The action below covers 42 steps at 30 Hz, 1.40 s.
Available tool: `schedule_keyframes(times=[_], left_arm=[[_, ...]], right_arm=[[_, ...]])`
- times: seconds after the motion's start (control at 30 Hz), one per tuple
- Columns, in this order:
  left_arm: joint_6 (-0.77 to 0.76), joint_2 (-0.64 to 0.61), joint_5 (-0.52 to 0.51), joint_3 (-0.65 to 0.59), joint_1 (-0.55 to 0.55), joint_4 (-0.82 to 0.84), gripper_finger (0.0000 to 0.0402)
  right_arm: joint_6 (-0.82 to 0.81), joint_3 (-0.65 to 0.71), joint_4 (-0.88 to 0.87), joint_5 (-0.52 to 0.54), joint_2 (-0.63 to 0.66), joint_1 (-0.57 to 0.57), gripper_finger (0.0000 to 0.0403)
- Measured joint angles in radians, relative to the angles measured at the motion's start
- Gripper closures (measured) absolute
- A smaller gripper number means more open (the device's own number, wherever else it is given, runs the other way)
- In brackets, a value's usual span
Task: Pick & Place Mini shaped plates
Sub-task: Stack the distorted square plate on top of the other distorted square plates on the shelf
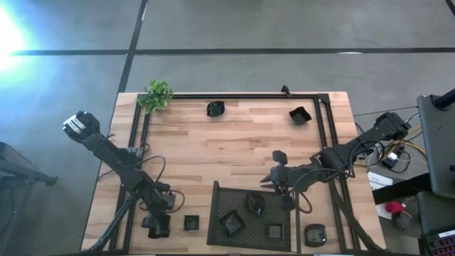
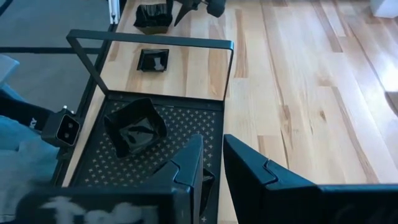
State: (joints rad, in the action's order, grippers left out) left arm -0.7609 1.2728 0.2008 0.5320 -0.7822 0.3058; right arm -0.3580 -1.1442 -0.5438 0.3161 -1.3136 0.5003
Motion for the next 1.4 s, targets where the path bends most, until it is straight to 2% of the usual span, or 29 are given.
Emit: schedule_keyframes(times=[0.17, 0.4, 0.67, 1.0, 1.4], left_arm=[[0.000, 0.000, 0.003, -0.015, -0.004, 0.001, 0.0340], [0.003, -0.001, 0.052, -0.020, -0.005, -0.004, 0.0394], [0.003, -0.002, 0.042, 0.011, -0.004, 0.008, 0.0401], [-0.005, -0.007, -0.019, 0.147, -0.002, 0.087, 0.0401], [0.005, -0.017, -0.152, 0.395, 0.011, 0.386, 0.0401]], right_arm=[[0.001, 0.000, 0.000, 0.000, 0.000, 0.000, 0.0344], [0.003, 0.000, 0.000, 0.000, 0.000, 0.000, 0.0344], [0.003, 0.000, 0.000, 0.000, 0.001, 0.000, 0.0344], [0.003, 0.000, 0.000, 0.000, 0.002, 0.000, 0.0344], [0.003, 0.000, 0.001, 0.000, 0.002, 0.000, 0.0344]])
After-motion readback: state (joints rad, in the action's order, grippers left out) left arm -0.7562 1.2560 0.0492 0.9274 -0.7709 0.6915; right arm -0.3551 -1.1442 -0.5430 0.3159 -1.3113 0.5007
